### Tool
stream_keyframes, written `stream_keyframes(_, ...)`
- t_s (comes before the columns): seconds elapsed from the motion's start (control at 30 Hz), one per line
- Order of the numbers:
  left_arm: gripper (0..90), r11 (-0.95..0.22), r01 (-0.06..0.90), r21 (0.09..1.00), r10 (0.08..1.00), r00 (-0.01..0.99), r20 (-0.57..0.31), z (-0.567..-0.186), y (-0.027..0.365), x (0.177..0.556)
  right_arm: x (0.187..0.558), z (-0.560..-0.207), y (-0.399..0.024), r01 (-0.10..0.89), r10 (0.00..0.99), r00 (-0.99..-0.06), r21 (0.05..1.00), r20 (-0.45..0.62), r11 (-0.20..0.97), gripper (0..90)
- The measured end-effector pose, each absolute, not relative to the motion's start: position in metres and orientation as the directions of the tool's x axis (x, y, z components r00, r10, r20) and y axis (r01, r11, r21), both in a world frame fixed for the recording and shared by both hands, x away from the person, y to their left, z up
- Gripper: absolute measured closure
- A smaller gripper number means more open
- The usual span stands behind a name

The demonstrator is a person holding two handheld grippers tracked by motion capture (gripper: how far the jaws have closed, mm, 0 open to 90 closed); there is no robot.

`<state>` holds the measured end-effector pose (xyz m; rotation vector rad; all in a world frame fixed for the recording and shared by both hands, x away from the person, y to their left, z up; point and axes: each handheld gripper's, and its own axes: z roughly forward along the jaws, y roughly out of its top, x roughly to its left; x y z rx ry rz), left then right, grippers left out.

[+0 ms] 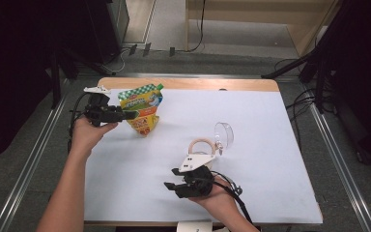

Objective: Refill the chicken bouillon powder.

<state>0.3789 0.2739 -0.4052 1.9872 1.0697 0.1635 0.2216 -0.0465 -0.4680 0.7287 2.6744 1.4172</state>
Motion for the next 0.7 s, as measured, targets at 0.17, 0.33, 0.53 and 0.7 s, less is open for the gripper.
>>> stream_keyframes(0.17, 60.8, -0.257, 0.614, 0.746, 0.735, 0.625, -0.262, -0.407, 0.267, 0.384, 0.23, -0.468, -0.033, 0.393, 0.415, -0.888, 0.796, 0.198, 0.461, 50.1)
stream_keyframes(0.33, 71.2, -0.256, 0.618, 0.743, 0.723, 0.633, -0.277, -0.414, 0.253, 0.388, 0.232, -0.472, -0.023, 0.388, 0.411, -0.89, 0.802, 0.198, 0.454, 50.1)
stream_keyframes(0.53, 89.9, -0.263, 0.602, 0.754, 0.719, 0.643, -0.263, -0.412, 0.25, 0.383, 0.231, -0.482, -0.035, 0.409, 0.442, -0.873, 0.799, 0.204, 0.44, 50.1)
stream_keyframes(0.7, 90.0, -0.334, 0.613, 0.716, 0.704, 0.667, -0.242, -0.399, 0.247, 0.378, 0.233, -0.482, -0.039, 0.418, 0.453, -0.866, 0.803, 0.211, 0.425, 50.0)
